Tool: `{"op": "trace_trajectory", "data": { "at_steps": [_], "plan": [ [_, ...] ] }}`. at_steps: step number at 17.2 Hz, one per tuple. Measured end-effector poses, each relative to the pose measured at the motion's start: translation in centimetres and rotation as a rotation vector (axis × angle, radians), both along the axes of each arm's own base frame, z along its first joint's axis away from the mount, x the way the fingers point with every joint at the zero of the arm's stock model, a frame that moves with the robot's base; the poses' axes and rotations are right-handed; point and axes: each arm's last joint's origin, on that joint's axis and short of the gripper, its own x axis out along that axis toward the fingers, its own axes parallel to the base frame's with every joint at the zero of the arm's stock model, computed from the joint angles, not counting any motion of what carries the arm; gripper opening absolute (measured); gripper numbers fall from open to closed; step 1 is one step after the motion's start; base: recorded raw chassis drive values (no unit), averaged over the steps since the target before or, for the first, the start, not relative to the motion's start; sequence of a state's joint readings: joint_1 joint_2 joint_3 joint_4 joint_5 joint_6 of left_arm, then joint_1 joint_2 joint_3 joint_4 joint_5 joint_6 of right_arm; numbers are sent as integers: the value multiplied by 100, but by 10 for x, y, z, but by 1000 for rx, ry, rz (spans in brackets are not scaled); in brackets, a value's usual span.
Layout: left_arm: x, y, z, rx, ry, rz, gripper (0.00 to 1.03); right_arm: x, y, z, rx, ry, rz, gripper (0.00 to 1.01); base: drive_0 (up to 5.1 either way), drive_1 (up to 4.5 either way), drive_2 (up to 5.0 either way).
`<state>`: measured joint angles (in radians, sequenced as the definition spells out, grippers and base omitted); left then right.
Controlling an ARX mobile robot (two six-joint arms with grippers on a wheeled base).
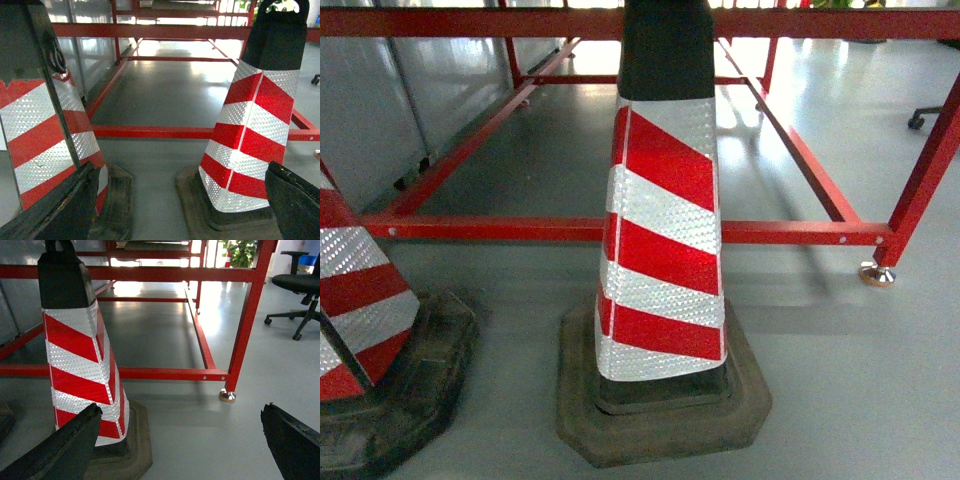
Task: Place box next to blue box on left shelf
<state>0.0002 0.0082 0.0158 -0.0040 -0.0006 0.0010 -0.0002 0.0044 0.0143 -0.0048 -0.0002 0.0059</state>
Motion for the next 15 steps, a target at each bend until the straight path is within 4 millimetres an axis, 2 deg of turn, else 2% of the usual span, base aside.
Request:
{"op": "trace_trajectory", "data": {
  "at_steps": [15],
  "plan": [
    [0, 0, 0, 0, 0, 0, 98, 0, 0, 0, 0, 0, 0, 98, 0, 0, 0]
  ]
}}
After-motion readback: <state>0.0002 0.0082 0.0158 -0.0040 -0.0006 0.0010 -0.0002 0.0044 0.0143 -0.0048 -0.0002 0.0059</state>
